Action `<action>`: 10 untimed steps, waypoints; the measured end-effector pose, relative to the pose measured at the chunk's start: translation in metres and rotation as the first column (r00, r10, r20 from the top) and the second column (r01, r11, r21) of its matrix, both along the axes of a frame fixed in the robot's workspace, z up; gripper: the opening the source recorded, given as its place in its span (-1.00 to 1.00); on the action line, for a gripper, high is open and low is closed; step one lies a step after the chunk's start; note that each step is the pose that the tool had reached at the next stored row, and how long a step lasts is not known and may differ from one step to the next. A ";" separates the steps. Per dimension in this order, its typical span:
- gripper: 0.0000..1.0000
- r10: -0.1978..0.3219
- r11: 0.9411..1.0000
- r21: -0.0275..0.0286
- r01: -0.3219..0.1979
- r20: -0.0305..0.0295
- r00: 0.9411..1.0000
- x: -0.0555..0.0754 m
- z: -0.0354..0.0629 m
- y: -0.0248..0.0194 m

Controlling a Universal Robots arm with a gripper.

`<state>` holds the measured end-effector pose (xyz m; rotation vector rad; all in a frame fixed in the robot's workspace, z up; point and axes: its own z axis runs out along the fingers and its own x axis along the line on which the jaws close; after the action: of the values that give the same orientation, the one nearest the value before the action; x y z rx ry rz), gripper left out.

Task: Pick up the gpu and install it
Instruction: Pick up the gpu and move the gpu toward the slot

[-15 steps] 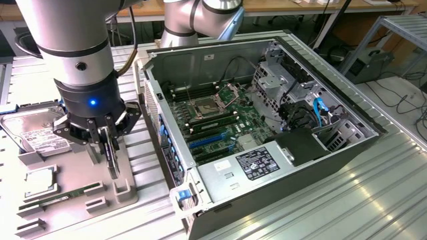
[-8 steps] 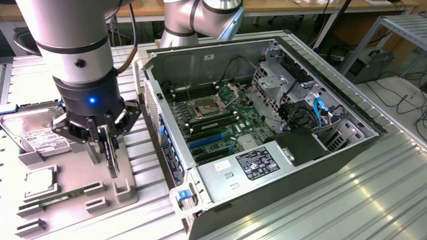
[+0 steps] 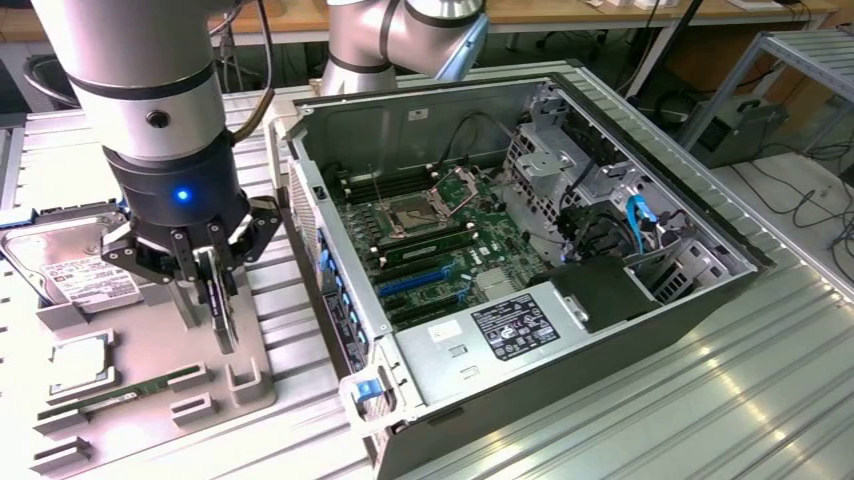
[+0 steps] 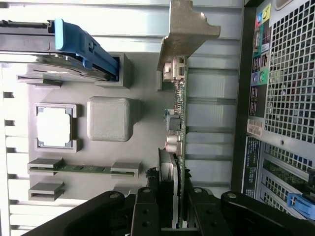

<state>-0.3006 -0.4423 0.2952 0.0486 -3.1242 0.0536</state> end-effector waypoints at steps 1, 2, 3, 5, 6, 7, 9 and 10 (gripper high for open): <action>-0.44 0.000 1.000 0.000 0.000 0.000 1.000 0.000 0.0005 0.0000; -0.44 0.000 1.000 0.000 0.000 0.000 1.000 0.000 0.0009 0.0000; -0.44 0.000 1.000 0.000 0.000 0.000 1.000 0.000 0.0016 0.0000; -0.44 0.000 1.000 0.000 0.000 0.000 1.000 0.000 0.0030 0.0000; -0.44 0.000 1.000 0.000 0.000 0.000 1.000 0.000 0.0037 0.0000; -0.44 0.000 1.000 0.000 0.000 0.000 1.000 0.000 0.0046 0.0000; -0.44 0.000 1.000 0.000 0.000 0.000 1.000 0.000 0.0061 0.0000; -0.44 0.000 1.000 0.000 0.000 0.000 1.000 0.000 0.0069 0.0000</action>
<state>-0.3004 -0.4423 0.3021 0.0486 -3.1241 0.0537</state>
